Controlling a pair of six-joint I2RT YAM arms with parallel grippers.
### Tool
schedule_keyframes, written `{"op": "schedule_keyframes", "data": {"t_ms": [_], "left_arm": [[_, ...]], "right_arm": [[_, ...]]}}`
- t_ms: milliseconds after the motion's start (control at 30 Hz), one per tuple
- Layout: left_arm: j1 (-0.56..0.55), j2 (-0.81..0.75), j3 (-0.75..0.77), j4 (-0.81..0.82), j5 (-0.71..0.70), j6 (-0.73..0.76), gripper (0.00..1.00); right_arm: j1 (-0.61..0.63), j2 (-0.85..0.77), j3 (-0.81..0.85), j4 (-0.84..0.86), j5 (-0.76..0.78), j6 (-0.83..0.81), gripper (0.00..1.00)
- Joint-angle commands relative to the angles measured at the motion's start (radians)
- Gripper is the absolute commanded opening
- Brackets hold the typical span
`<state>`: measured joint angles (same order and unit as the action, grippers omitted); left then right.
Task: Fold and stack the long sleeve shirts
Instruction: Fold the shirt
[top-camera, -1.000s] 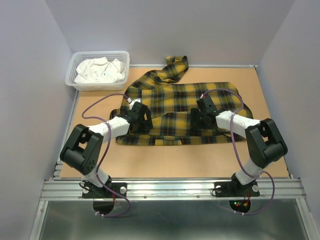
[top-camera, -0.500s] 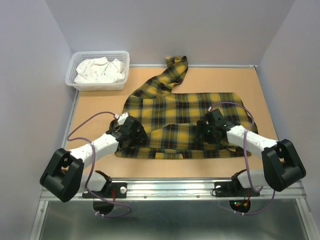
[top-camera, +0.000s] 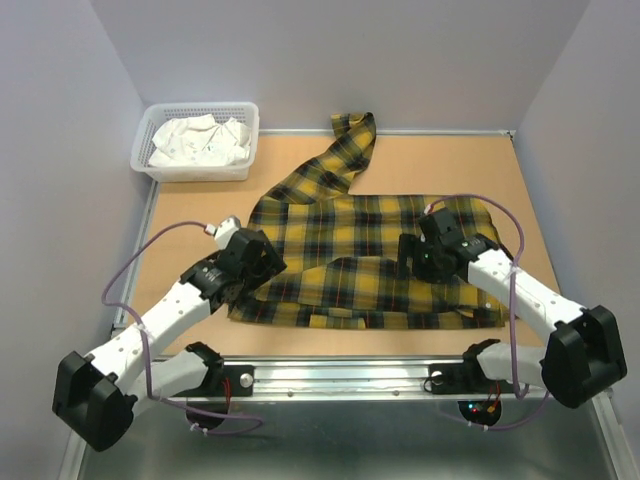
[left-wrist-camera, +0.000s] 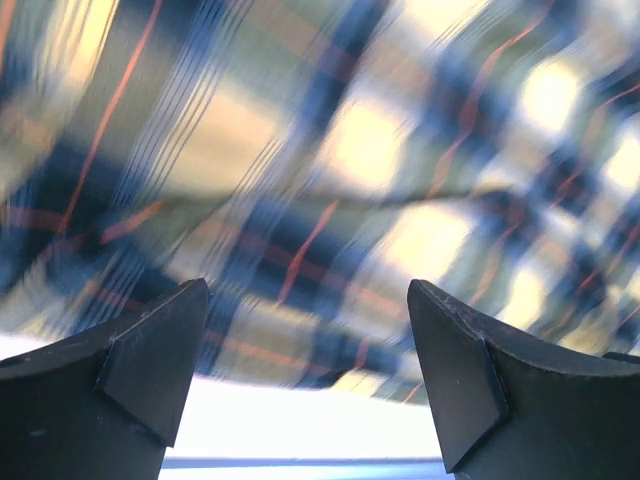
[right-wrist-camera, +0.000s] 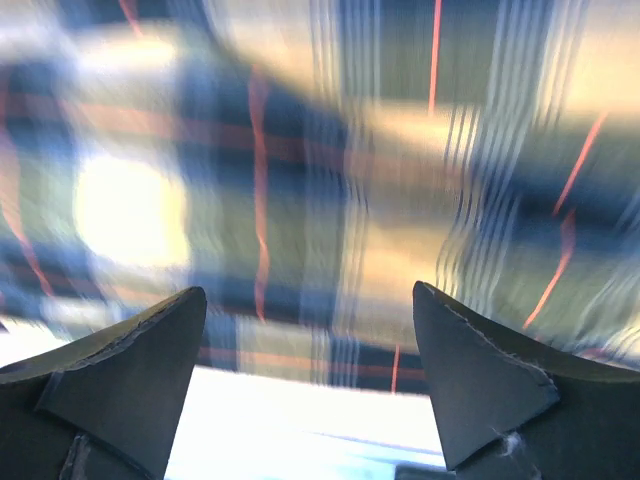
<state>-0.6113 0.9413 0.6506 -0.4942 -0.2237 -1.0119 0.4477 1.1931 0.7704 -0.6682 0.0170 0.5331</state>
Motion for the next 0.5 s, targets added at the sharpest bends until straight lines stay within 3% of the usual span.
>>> {"op": "schedule_keyframes", "data": {"t_ms": [0,133,267,467], "left_arm": [[0.004,0.143,0.179,0.022,-0.144,0.159,0.93],[0.117,0.385,0.349,0.091,-0.122,0.362,0.93],[0.206,0.525,0.435,0.152,-0.089,0.473,0.93],[0.263,0.671,0.466,0.212,-0.034,0.524,0.92]], "right_arm": [[0.008,0.071,0.183,0.002,0.200,-0.099,0.89],[-0.030,0.268,0.344,0.007,0.277,-0.189,0.89],[-0.081,0.414,0.427,0.065,0.290,-0.246,0.89],[-0.135,0.569,0.503,0.110,0.253,-0.242,0.89]]}}
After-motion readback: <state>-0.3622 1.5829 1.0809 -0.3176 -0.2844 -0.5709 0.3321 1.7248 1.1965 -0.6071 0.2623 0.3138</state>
